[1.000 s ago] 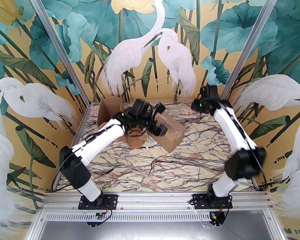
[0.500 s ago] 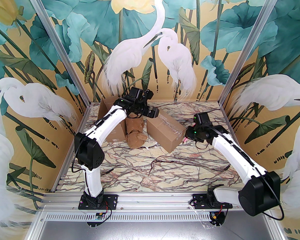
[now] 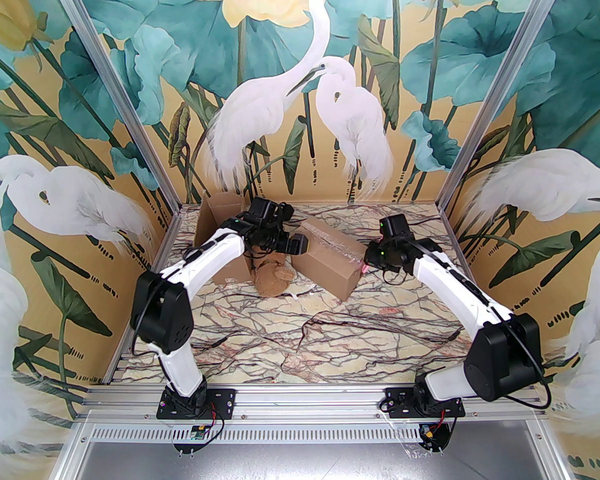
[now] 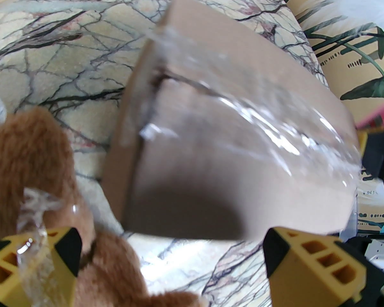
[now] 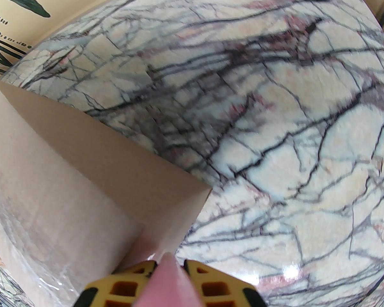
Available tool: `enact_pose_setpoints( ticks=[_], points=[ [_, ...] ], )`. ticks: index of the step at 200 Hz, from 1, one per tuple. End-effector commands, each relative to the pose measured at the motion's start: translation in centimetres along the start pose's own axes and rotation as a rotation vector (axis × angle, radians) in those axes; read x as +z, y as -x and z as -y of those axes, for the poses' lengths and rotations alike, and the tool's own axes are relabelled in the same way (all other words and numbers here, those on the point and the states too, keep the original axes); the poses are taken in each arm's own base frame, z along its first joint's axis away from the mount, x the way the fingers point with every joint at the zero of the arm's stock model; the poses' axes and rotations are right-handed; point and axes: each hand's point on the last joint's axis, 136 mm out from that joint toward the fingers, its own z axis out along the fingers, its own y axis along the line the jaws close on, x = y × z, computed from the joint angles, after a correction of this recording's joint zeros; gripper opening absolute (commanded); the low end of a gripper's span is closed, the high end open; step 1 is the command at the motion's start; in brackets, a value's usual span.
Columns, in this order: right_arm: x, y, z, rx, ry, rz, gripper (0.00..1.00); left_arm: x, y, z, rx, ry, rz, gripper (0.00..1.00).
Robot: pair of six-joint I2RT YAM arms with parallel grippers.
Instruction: Unpack the express box
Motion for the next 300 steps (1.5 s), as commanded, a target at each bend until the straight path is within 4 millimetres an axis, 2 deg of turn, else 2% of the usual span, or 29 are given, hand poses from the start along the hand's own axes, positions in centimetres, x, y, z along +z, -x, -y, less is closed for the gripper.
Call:
enact_pose_setpoints(
  ticks=[1, 19, 36, 54, 73, 86, 104, 119, 153, 191, 226, 262, 300],
  points=[
    [-0.6, 2.0, -0.3, -0.018, 0.009, 0.051, 0.00, -2.2, 1.6, 0.0, 0.047, 0.061, 0.101, 1.00],
    [-1.7, 2.3, 1.2, 0.028, -0.006, 0.080, 0.00, -3.5, 2.4, 0.8, 0.188, 0.092, 0.162, 1.00],
    [-3.5, 2.4, 2.9, 0.107, 0.005, 0.144, 0.00, -4.2, 2.6, 3.4, 0.444, 0.109, 0.209, 1.00],
    [-5.6, 2.5, 3.9, 0.200, 0.055, 0.241, 0.00, -4.2, 1.7, 6.5, 0.721, 0.093, 0.232, 1.00],
    [-7.9, 2.5, 3.6, 0.278, 0.152, 0.359, 0.00, -4.7, 0.6, 9.8, 0.926, -0.013, 0.301, 1.00],
    [-8.8, 2.2, 3.7, 0.349, 0.203, 0.412, 0.00, -5.3, -0.5, 11.9, 1.069, -0.116, 0.355, 1.00],
    [-9.5, 2.0, 3.6, 0.448, 0.288, 0.468, 0.00, -4.8, -2.0, 13.3, 1.235, -0.153, 0.376, 1.00],
    [-9.4, 2.0, 3.2, 0.527, 0.379, 0.502, 0.00, -3.6, -2.7, 13.7, 1.321, -0.163, 0.332, 1.00],
    [-9.0, 2.4, 2.9, 0.585, 0.467, 0.535, 0.00, -0.7, -2.4, 14.8, 1.445, -0.158, 0.311, 1.00],
    [-9.3, 2.8, 2.6, 0.578, 0.492, 0.555, 0.00, 1.6, -1.4, 15.8, 1.478, -0.162, 0.321, 0.99],
    [-8.5, 3.0, 2.6, 0.601, 0.503, 0.548, 0.00, 2.8, -0.7, 16.0, 1.482, -0.156, 0.331, 1.00],
    [-7.6, 3.0, 2.5, 0.615, 0.508, 0.526, 0.00, 3.6, -0.9, 15.8, 1.487, -0.156, 0.313, 1.00],
    [-8.1, 2.9, 2.7, 0.619, 0.505, 0.541, 0.00, 4.9, -1.4, 15.9, 1.490, -0.181, 0.277, 1.00]
  ],
)
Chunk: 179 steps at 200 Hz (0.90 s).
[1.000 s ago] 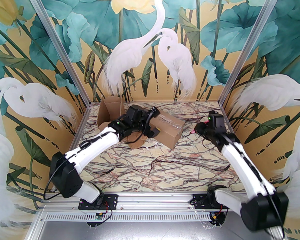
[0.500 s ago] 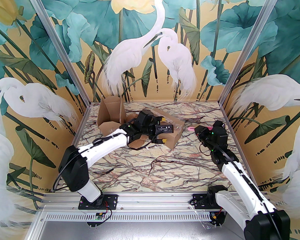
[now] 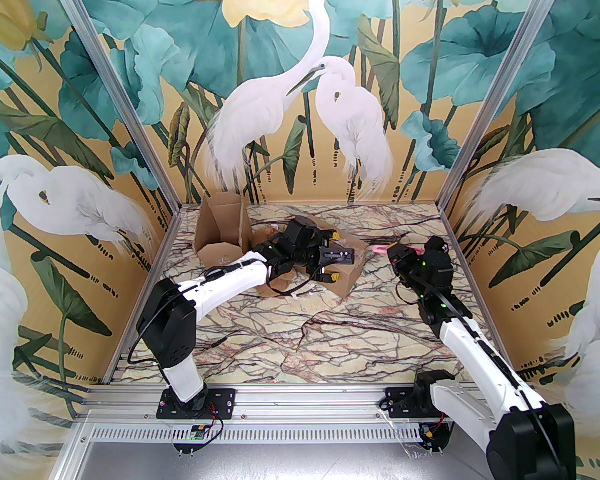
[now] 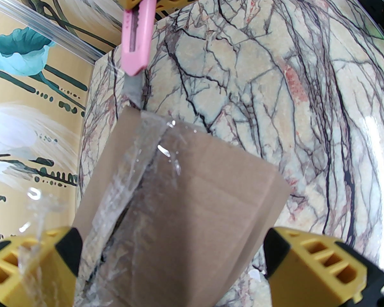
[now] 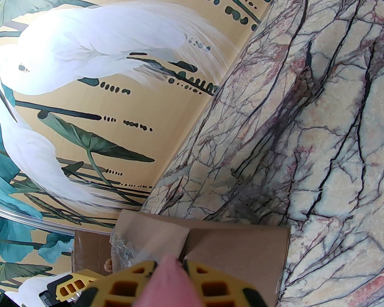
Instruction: Unpack the express box
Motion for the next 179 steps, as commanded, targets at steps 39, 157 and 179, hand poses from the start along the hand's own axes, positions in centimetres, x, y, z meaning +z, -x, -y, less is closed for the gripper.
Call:
enact_pose_setpoints(
  ticks=[39, 157, 179],
  points=[
    [-1.2, 0.8, 0.0, 0.032, 0.029, 0.040, 0.00, 2.6, 1.5, 0.2, 0.013, -0.044, 0.033, 1.00],
    [-0.1, 1.3, 1.6, 0.096, 0.055, 0.056, 0.00, 4.1, 1.7, 0.3, -0.044, -0.046, 0.018, 0.99],
    [0.4, 1.4, 1.2, 0.097, 0.067, 0.050, 0.00, 4.0, 1.5, 0.5, -0.048, -0.047, 0.010, 1.00]
  ],
)
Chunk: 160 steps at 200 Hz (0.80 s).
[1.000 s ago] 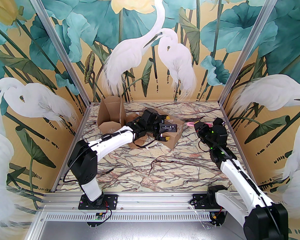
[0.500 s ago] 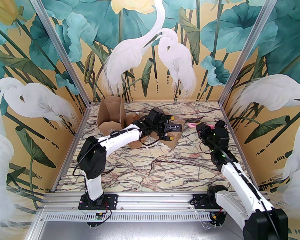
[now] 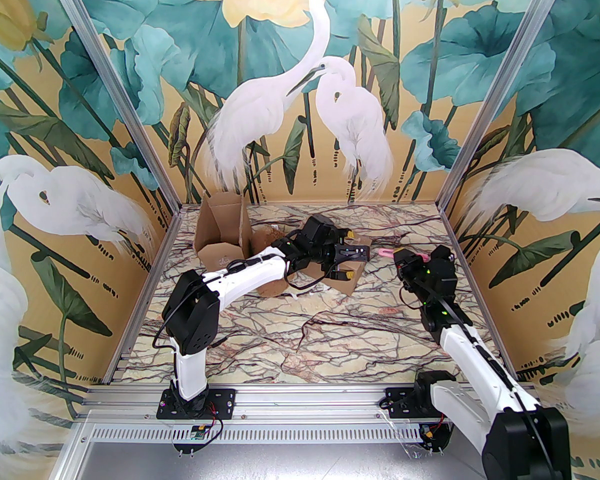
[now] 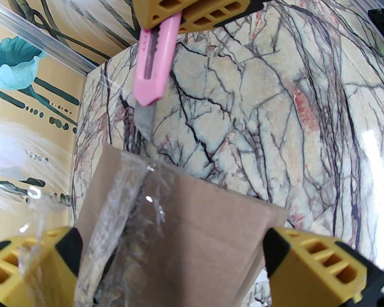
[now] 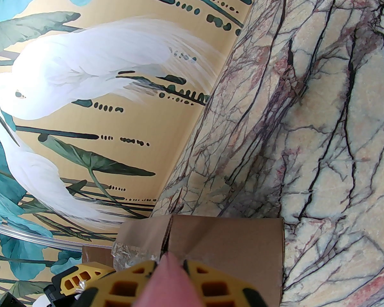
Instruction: Unpack the express box
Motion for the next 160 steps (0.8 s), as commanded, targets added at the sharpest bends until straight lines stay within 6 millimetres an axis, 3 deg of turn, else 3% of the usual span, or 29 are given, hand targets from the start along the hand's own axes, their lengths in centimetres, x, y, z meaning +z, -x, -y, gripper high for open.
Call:
enact_pose_setpoints(
  ticks=[1, 45, 160],
  points=[
    [0.5, 0.3, -1.2, 0.006, 0.054, 0.000, 0.00, 0.2, -0.6, 0.9, -0.024, -0.021, -0.022, 1.00],
    [1.2, 0.3, -1.7, 0.016, 0.078, -0.013, 0.00, 0.3, -0.8, 0.8, -0.027, -0.014, -0.029, 1.00],
    [0.9, 0.6, -2.3, 0.015, 0.085, 0.001, 0.00, 0.6, -1.4, 1.2, -0.029, -0.015, -0.044, 1.00]
  ],
)
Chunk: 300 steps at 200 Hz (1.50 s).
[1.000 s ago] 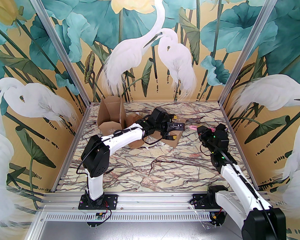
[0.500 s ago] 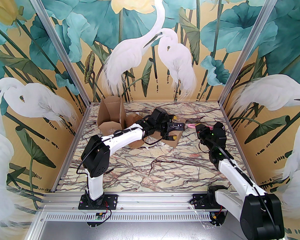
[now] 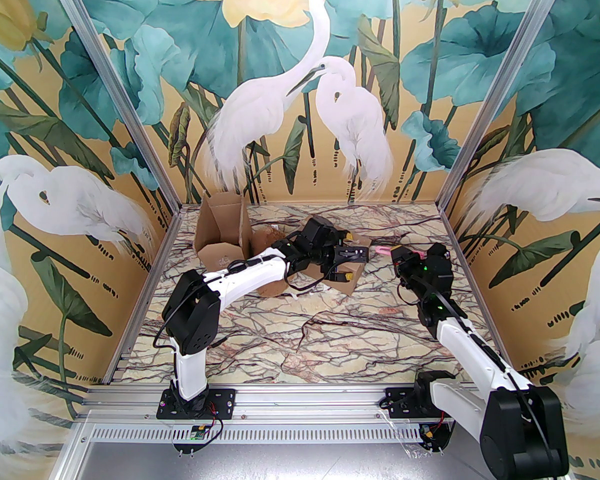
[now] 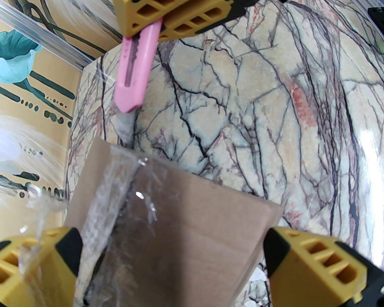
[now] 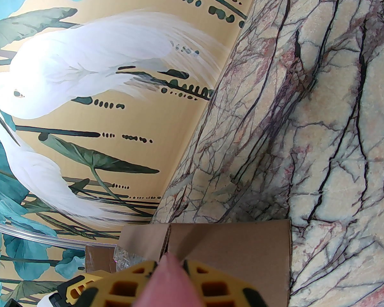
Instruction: Unpack the express box
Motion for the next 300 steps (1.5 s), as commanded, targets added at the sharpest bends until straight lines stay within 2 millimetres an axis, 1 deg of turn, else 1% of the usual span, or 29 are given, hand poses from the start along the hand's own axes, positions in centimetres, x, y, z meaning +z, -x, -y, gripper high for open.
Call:
enact_pose_setpoints(
  ticks=[1, 139, 202, 240, 300],
  points=[
    [-0.2, 0.8, -2.3, -0.006, 0.066, 0.021, 0.00, 0.4, -0.8, 0.6, -0.015, -0.005, -0.027, 1.00],
    [0.2, 0.9, -2.9, 0.013, 0.091, 0.016, 0.00, 1.5, -2.0, 1.3, -0.029, -0.024, -0.051, 0.98],
    [0.3, 0.3, -3.2, 0.066, 0.133, -0.017, 0.00, 2.1, -2.1, 0.1, -0.027, 0.002, -0.036, 0.96],
    [0.4, -0.3, -2.1, 0.062, 0.087, -0.046, 0.00, 2.0, -2.1, -0.8, -0.038, 0.025, -0.034, 0.95],
    [0.9, -0.6, -1.0, 0.065, 0.065, -0.050, 0.00, 1.6, -2.3, -0.8, -0.040, 0.034, -0.040, 0.96]
  ],
)
